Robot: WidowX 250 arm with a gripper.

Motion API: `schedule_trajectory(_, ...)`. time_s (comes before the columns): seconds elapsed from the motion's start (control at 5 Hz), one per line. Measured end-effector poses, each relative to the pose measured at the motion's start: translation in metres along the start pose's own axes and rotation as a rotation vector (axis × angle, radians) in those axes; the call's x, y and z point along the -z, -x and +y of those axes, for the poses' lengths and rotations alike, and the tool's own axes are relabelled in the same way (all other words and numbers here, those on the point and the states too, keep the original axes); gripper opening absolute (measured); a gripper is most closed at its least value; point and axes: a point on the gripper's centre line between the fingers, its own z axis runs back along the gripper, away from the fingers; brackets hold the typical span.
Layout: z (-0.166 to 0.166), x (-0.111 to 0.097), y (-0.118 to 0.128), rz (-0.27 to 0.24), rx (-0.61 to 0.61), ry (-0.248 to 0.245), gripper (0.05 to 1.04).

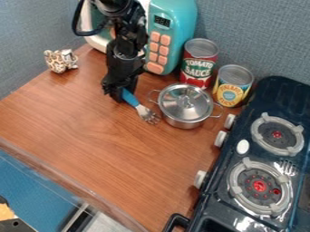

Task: Move the fork to the bottom left corner of the table

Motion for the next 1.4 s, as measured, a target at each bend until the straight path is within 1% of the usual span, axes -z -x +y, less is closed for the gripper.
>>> schedule_trajectory(0.2,0.005,-0.002,0.001,-0.008,0.0,-0.008,0.407)
schedule_trajectory(0.4,0.011,-0.022,-0.007,-0.017,-0.031,0.026,0.406)
schedule_trajectory(0.6,0.025,-0.046,-0.018,-0.06,-0.07,0.057,0.407)
schedule_trajectory(0.8,0.05,-0.059,-0.018,-0.064,-0.079,0.069,0.407)
schedule_trajectory(1.0,0.076,-0.058,-0.009,-0.063,-0.05,0.065,0.407)
schedule_trajectory(1.2,0.114,-0.059,-0.013,-0.063,-0.057,0.067,0.407)
schedule_trajectory(1.4,0.144,-0.052,-0.013,-0.075,-0.036,0.052,0.407)
